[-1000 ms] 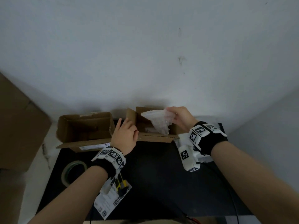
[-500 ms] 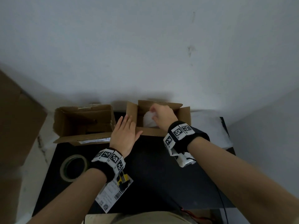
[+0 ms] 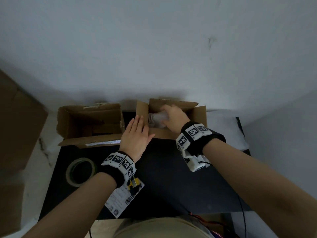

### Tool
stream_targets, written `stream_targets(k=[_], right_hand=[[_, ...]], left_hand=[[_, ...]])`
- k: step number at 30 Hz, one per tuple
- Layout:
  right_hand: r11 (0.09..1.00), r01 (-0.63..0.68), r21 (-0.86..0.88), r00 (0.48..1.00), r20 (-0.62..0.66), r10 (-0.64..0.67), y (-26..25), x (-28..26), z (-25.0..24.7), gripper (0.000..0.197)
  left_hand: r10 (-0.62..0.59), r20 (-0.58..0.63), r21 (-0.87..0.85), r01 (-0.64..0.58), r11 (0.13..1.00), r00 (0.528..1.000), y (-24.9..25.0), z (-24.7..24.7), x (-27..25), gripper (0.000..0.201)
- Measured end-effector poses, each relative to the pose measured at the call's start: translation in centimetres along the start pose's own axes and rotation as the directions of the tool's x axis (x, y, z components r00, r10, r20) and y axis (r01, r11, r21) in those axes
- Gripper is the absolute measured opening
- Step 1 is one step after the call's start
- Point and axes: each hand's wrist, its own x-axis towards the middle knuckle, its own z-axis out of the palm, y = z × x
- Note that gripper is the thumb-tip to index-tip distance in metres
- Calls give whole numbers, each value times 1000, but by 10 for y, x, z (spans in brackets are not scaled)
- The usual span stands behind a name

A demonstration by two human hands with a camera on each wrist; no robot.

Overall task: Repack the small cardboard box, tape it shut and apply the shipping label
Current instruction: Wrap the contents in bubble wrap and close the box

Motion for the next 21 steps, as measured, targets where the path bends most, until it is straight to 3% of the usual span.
stream_targets(k=[4, 8, 14, 21], right_hand=[[995, -101, -12, 992, -80, 100, 5, -1, 1, 17], [998, -68, -13, 993, -93, 67, -1, 0, 8, 14], [986, 14, -167, 996, 95, 2, -7, 4, 28, 28], [987, 50, -150, 951, 310, -1, -9, 3, 38, 39]], left_hand=[[11, 48, -15, -10, 1000, 999, 2, 5, -1, 59], [9, 120, -33, -5, 999, 993, 7, 13, 0, 66], [-69, 162, -107, 87, 990, 984, 12, 20, 6, 72], [-68, 153, -202, 99, 975, 986, 9, 30, 4, 70]])
